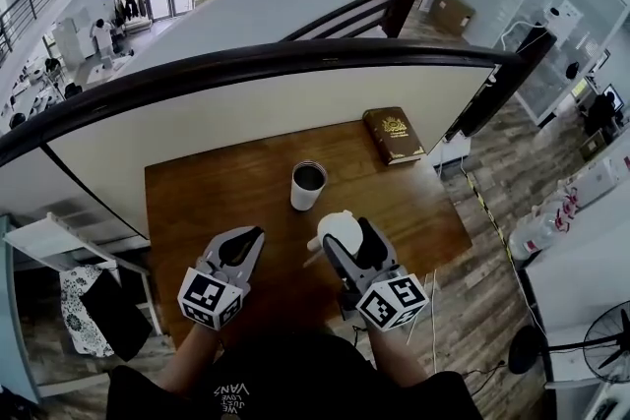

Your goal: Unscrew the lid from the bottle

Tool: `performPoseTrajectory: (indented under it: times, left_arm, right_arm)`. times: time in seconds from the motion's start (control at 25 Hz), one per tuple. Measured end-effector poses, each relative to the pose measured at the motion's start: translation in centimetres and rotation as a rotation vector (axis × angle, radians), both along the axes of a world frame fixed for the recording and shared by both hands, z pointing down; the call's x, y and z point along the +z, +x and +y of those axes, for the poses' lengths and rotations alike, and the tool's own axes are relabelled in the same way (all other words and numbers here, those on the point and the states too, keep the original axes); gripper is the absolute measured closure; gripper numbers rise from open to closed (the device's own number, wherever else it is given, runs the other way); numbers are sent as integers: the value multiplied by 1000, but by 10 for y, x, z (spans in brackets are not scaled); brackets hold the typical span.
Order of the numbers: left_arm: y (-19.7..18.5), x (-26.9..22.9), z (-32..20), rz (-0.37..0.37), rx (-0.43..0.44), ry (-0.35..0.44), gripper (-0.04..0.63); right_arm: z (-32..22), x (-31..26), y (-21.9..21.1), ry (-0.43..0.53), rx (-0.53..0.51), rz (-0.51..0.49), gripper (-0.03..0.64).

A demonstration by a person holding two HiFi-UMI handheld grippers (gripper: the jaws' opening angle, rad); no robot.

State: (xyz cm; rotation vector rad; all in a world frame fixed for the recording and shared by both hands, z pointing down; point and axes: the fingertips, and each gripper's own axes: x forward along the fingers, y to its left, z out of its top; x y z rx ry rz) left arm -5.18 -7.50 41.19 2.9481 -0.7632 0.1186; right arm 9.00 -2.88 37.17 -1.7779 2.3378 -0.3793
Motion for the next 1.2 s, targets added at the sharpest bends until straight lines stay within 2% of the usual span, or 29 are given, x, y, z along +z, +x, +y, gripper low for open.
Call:
performPoseTrajectory:
  times: [0.56, 1.2]
  left_arm:
    - [-3, 13, 28, -6, 60, -1, 583]
    - [6, 14, 32, -23, 86, 22, 583]
  right_arm:
    - [27, 25, -16, -51, 39, 14, 275]
    - [28, 24, -12, -45, 43, 22, 275]
